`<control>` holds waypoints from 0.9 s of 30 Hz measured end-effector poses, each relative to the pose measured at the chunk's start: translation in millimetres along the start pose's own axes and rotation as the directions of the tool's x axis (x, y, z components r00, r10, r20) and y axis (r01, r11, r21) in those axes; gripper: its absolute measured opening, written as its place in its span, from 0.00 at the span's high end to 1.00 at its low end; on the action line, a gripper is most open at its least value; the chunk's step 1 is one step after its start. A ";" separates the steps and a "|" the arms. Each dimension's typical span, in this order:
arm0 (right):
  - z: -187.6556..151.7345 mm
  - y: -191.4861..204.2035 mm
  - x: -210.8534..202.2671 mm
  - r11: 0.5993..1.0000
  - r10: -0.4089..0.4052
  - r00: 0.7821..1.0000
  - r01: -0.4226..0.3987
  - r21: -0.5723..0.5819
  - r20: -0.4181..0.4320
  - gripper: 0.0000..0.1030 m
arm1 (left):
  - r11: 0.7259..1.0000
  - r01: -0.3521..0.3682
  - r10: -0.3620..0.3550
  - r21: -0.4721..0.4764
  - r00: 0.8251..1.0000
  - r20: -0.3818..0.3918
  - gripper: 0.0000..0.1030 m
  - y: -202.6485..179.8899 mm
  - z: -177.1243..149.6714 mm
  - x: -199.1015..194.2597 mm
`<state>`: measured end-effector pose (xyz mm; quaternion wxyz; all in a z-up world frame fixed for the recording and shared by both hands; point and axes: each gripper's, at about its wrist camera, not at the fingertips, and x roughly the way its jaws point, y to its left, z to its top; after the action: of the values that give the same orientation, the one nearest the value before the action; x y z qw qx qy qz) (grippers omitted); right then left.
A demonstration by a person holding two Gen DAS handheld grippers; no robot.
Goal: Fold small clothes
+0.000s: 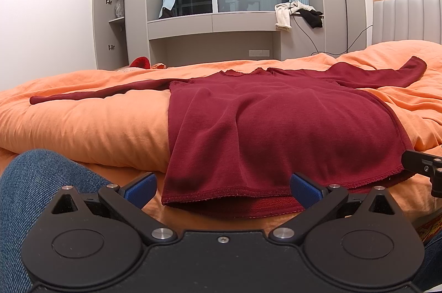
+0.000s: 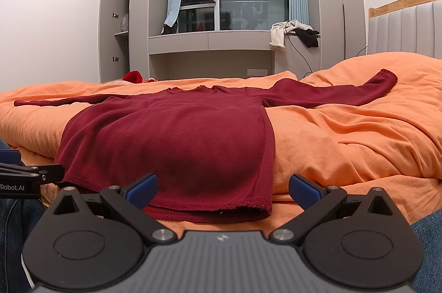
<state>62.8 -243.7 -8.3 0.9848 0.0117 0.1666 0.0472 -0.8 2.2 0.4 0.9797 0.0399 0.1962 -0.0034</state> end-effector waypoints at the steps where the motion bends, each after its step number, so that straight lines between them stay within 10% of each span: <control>1: 0.0 0.2 0.3 1.000 0.000 1.000 0.000 0.000 -0.001 0.00 | 1.000 0.000 0.000 0.000 1.000 0.000 0.00 0.1 0.0 0.1; 27: 15.8 -17.3 3.0 0.989 0.055 0.998 -0.049 0.137 -0.038 0.00 | 0.997 0.068 -0.067 0.022 0.996 -0.066 0.01 -6.5 24.2 12.3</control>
<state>72.4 -260.7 5.0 0.9765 0.0821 0.1894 0.0615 19.7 -6.1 17.4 0.9716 0.0453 0.2293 -0.0376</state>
